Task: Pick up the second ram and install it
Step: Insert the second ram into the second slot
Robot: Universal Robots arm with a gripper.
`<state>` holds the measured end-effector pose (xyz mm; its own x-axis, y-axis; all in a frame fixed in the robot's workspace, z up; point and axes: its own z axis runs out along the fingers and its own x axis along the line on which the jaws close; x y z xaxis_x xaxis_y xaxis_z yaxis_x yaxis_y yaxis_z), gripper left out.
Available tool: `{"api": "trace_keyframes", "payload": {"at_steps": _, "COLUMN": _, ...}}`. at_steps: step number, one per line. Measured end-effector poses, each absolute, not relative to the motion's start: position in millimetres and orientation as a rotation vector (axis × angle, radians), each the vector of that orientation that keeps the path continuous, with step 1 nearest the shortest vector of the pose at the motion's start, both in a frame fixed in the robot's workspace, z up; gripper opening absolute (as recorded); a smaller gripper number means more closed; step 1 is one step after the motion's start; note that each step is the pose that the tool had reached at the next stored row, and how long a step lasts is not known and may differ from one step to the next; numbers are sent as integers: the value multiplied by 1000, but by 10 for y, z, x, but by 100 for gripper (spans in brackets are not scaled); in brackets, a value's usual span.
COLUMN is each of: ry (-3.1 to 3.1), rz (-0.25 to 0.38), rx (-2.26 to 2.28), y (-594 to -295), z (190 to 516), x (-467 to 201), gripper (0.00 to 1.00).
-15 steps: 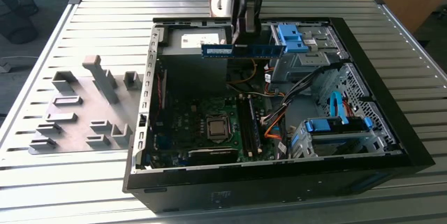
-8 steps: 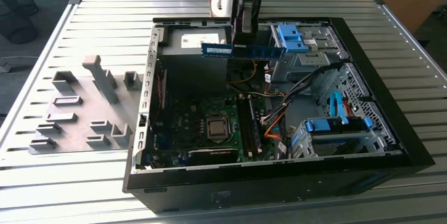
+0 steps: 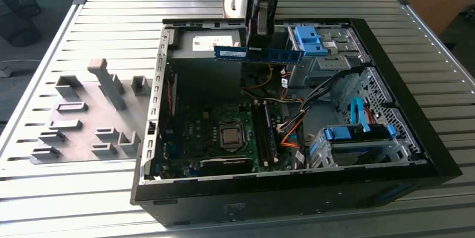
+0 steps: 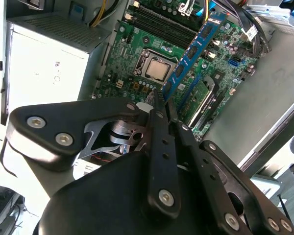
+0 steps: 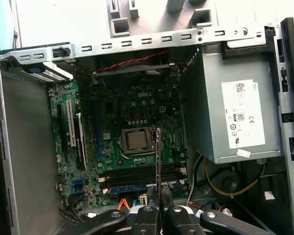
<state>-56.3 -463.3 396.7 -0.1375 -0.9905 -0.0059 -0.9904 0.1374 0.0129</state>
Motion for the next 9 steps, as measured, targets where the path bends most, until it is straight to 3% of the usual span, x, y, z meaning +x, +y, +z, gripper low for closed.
{"api": "trace_keyframes", "payload": {"at_steps": 9, "ry": -2384, "rz": -21, "rx": 2040, "y": -4633, "z": 3966, "x": -563, "gripper": 14}}
